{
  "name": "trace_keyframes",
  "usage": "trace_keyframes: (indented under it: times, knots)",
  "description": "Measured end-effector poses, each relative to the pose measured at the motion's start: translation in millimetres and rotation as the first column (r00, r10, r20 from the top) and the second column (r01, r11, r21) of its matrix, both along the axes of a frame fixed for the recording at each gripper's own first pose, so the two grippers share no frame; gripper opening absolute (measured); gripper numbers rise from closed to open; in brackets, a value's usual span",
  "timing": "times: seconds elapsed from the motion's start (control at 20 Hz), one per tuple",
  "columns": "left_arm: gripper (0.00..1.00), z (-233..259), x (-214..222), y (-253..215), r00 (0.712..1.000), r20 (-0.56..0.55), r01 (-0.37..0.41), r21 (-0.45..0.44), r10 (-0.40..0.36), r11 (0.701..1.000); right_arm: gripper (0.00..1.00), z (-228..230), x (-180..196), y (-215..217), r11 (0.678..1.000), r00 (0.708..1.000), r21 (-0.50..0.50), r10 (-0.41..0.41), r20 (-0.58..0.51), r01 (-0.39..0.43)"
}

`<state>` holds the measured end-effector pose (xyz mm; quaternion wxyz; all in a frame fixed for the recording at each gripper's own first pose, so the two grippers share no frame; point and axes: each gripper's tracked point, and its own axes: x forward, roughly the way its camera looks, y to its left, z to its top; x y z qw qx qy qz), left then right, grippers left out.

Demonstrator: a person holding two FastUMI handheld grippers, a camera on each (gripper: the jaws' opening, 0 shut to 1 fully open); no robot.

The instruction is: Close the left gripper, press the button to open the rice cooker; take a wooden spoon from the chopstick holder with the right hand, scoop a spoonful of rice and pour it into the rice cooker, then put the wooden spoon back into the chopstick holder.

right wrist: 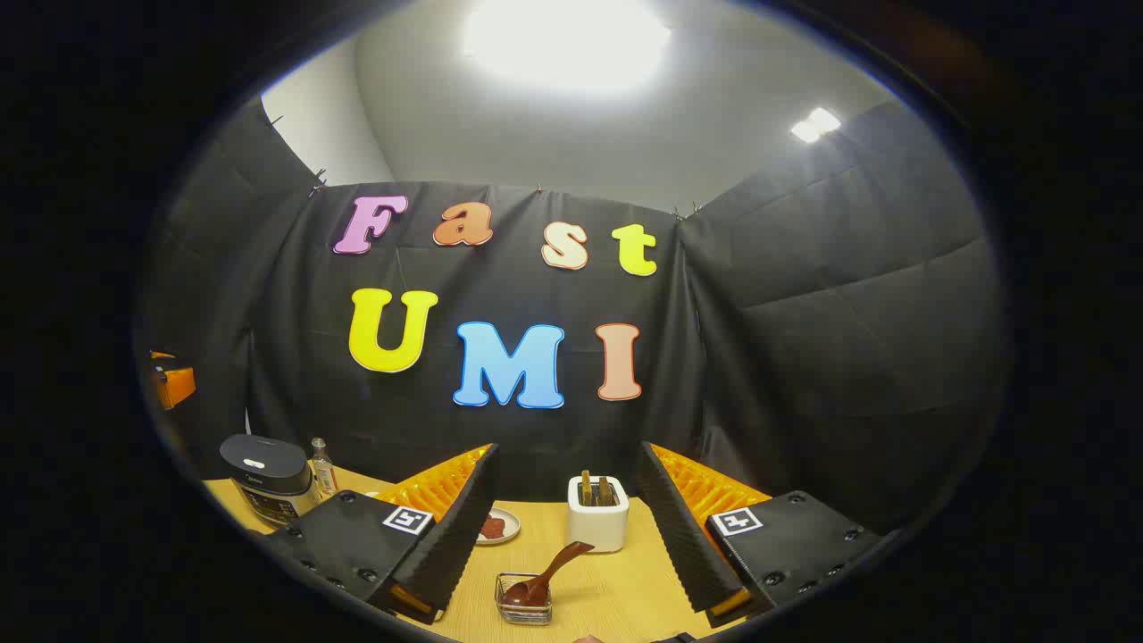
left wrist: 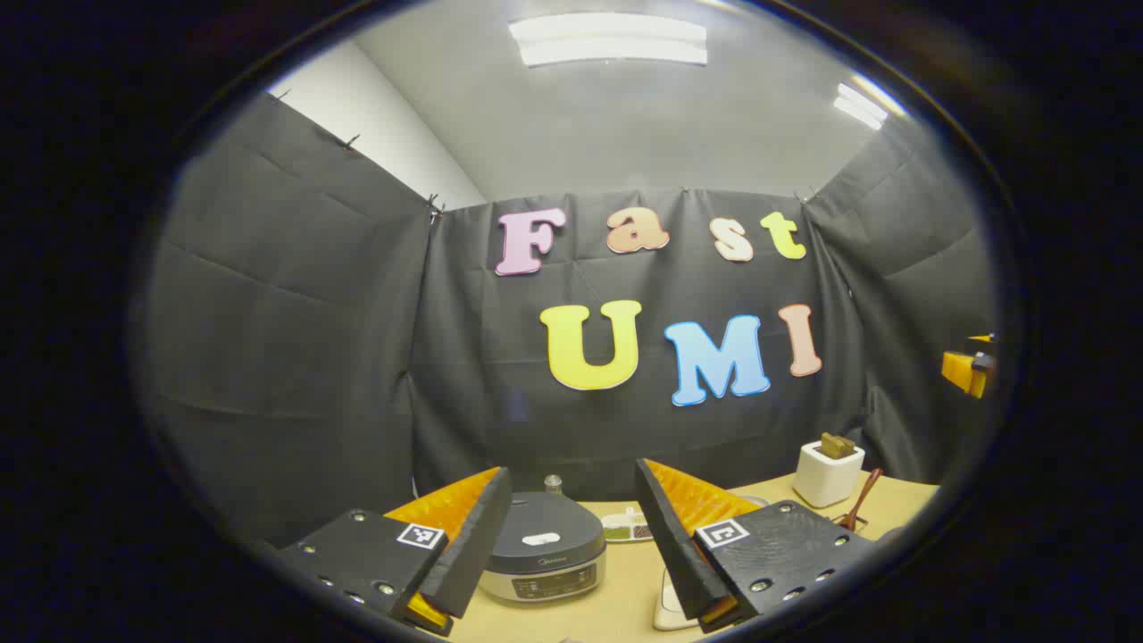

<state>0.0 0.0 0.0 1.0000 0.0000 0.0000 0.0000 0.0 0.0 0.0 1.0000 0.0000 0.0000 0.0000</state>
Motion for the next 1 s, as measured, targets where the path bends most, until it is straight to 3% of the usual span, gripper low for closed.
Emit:
trace_keyframes:
  times: [1.0]
  knots:
    - [0.86,-1.4,6.1,14.5,1.0,-0.011,-0.025,0.017,0.026,1.0,0.98,-7.2,16.1,17.9,0.999,1.0,0.025,0.025,-0.019,-0.025]
